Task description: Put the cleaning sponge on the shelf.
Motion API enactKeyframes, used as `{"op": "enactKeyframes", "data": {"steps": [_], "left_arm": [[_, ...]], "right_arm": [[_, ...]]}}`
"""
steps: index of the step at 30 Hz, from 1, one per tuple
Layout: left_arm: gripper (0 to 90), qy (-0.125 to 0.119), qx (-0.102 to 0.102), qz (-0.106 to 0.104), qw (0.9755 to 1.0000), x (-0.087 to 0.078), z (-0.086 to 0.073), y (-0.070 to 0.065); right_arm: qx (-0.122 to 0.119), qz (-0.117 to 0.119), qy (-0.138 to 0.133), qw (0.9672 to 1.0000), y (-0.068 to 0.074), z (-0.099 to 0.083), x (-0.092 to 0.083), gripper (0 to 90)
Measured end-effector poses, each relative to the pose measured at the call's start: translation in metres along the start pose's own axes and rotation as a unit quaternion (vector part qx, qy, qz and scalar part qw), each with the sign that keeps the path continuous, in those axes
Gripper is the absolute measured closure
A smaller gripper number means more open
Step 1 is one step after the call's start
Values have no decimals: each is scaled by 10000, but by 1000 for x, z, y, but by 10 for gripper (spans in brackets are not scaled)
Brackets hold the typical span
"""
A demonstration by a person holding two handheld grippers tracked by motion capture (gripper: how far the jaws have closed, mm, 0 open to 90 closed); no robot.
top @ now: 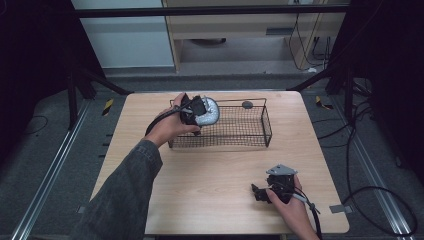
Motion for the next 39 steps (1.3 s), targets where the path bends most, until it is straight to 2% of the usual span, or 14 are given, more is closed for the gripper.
{"op": "enactKeyframes", "data": {"steps": [4, 10, 27, 34, 39], "left_arm": [[39, -39, -167, -122, 9998, 2, -1, -1], [32, -8, -291, -291, 9992, 4, -4, -3], [46, -118, -340, -282, 9990, -2, -4, -4], [46, -227, -429, -254, 9985, -9, -4, -7], [42, -354, -572, -263, 9974, -16, -5, -10]], "right_arm": [[4, 2, -2, 10000, 0, 0, 0, 4], [5, 2, -4, 10000, 0, 0, 0, 4], [5, 7, -5, 10000, 0, 0, 0, 4], [3, 8, 5, 10000, 0, 0, 0, 4], [0, 12, 1, 10000, 0, 0, 0, 4]]}}
Point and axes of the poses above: each handheld gripper's, and its own axes: x roughly forward along the jaws, z roughly out of its top, y roughly to its left, the point moved 8 cm from there along x, roughly forward along the jaws, and after that the axes turned 1 degree about z, right-handed, at the moved point
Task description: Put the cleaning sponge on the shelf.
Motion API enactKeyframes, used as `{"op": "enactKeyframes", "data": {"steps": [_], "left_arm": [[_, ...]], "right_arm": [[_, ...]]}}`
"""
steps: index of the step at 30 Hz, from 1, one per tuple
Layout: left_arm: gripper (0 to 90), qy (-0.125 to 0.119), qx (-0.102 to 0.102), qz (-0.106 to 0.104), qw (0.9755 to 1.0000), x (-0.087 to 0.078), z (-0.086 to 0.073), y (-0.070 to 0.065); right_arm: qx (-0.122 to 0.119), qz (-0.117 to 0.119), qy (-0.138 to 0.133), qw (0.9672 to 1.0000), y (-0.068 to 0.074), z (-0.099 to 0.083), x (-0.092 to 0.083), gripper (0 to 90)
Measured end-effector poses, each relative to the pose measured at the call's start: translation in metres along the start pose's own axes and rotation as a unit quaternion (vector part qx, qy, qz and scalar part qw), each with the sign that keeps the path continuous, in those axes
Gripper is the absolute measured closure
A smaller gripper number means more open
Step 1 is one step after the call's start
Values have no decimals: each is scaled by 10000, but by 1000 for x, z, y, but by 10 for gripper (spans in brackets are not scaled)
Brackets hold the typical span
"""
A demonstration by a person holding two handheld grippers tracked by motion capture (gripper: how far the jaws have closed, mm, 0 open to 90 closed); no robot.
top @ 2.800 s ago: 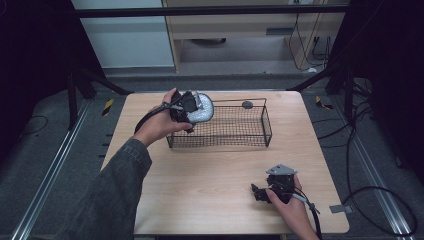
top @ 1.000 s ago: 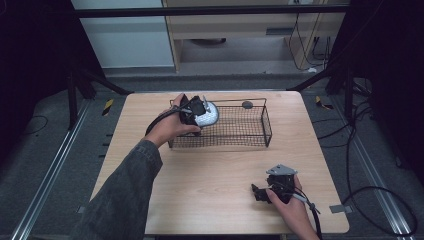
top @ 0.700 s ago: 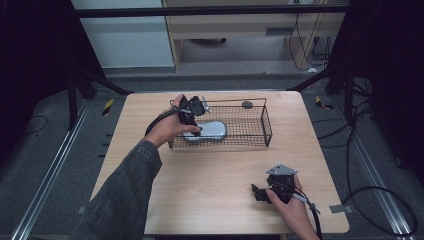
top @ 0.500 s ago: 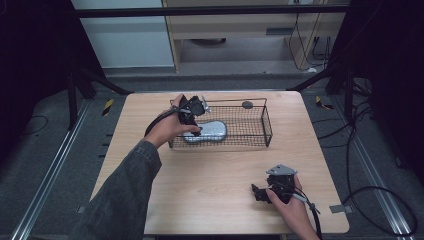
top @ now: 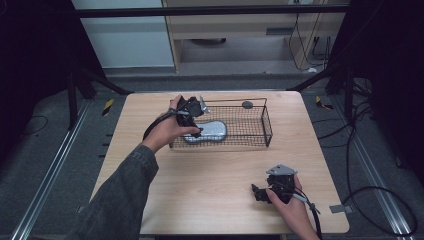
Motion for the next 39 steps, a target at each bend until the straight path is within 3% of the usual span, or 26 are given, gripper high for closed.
{"op": "enactKeyframes", "data": {"steps": [17, 25, 31, 39], "left_arm": [[34, -306, -351, -108, 9989, -19, -3, -22], [33, -477, -504, -227, 9973, -25, -1, -40], [39, -459, -536, -199, 9973, -26, -4, -53], [39, -617, -685, -215, 9955, -33, -3, -69]], "right_arm": [[-2, 2, 1, 10000, 0, 0, 0, 4], [-5, -4, -10, 10000, 0, 0, 0, 4], [23, 0, -15, 10000, 0, 0, 0, 4], [23, 0, -12, 10000, 0, 0, 0, 4]]}}
Point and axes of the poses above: each handheld gripper's, and its own axes: x roughly forward along the jaws, z roughly out of its top, y roughly to its left, the point moved 8 cm from there along x, roughly forward along the jaws, and after that the axes turned 1 degree about z, right-handed, at the moved point
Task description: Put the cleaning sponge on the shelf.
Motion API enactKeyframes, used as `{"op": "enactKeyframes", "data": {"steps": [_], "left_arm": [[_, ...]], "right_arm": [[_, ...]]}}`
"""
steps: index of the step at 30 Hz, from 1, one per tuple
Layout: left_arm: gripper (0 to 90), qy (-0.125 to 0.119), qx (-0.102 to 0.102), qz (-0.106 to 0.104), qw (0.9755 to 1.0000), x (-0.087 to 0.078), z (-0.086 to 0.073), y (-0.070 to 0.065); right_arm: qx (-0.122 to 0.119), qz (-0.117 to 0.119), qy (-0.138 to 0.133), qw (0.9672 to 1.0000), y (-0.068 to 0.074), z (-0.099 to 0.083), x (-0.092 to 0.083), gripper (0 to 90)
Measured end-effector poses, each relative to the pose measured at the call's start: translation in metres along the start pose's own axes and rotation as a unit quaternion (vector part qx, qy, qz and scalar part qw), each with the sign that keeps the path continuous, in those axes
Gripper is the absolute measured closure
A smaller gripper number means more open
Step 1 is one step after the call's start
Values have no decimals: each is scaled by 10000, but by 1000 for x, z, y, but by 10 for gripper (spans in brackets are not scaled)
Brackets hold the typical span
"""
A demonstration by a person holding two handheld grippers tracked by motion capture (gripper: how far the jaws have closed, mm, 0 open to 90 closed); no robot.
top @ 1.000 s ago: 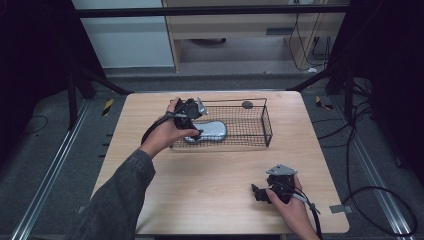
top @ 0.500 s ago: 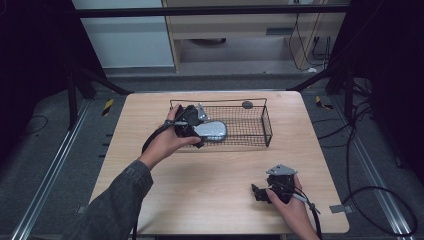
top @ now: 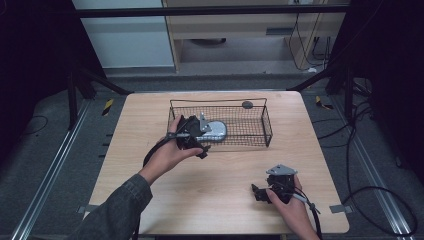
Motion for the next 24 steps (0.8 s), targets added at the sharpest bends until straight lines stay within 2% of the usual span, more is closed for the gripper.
{"op": "enactKeyframes", "data": {"steps": [8, 12, 24], "left_arm": [[37, -58, -106, -15, 9999, -5, -2, -14], [37, -119, -226, -27, 9997, -8, -6, -21], [36, -207, -602, 46, 9980, -23, -30, -28]], "right_arm": [[-3, 1, 2, 10000, 0, 0, 0, 4], [-5, 1, 1, 10000, 0, 0, 0, 4], [-4, 5, 1, 10000, 0, 0, 0, 4]]}}
Point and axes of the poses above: each handheld gripper's, and its own axes: x roughly forward along the jaws, z roughly out of its top, y roughly to its left, the point moved 8 cm from there along x, roughly forward along the jaws, and after that the axes turned 1 degree about z, right-handed, at the moved point
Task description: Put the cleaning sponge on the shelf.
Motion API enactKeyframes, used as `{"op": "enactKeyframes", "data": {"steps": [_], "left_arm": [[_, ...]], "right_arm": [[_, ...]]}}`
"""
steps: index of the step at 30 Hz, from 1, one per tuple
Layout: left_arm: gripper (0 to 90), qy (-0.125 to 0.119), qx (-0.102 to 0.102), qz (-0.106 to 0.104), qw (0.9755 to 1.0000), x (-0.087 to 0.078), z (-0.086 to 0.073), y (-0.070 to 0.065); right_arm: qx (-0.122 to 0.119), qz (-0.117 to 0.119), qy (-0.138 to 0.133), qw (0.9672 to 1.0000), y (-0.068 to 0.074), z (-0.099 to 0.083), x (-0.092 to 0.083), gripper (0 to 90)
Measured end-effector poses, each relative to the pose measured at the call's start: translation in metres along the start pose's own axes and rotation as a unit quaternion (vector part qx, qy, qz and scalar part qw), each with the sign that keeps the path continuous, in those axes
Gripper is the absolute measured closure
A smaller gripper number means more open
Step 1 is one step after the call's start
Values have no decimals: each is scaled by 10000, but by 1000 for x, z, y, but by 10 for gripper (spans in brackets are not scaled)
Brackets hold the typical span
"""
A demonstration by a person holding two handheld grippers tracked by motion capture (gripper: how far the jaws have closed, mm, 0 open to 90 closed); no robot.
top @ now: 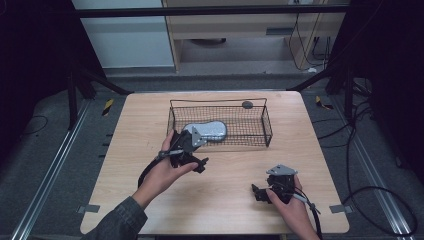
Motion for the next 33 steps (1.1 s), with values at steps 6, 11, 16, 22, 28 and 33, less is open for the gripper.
{"op": "enactKeyframes", "data": {"steps": [6, 11, 16, 22, 28, 33], "left_arm": [[39, 117, -143, 45, 9998, -4, -22, 0], [44, 141, -362, 16, 9992, -4, -42, -1], [47, 170, -628, -52, 9979, -1, -62, -2], [47, 219, -947, 63, 9952, 3, -86, 8], [40, 148, -1321, 150, 9910, 3, -108, 24], [40, 154, -1509, 248, 9881, 4, -122, 37]], "right_arm": [[3, 3, 0, 10000, 0, 0, 0, 4], [4, 4, -1, 10000, 0, 0, 0, 4], [7, 4, -1, 10000, 0, 0, 0, 4], [13, 11, 0, 10000, 0, 0, 0, 4], [5, 18, 0, 10000, 0, 0, 0, 4], [-3, 18, -3, 10000, 0, 0, 0, 4]]}}
Point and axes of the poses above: each handheld gripper's, and its own axes: x roughly forward along the jaws, z roughly out of its top, y roughly to its left, the point moved 8 cm from there along x, roughly forward along the jaws, and after that the axes turned 1 degree about z, right-handed, at the moved point
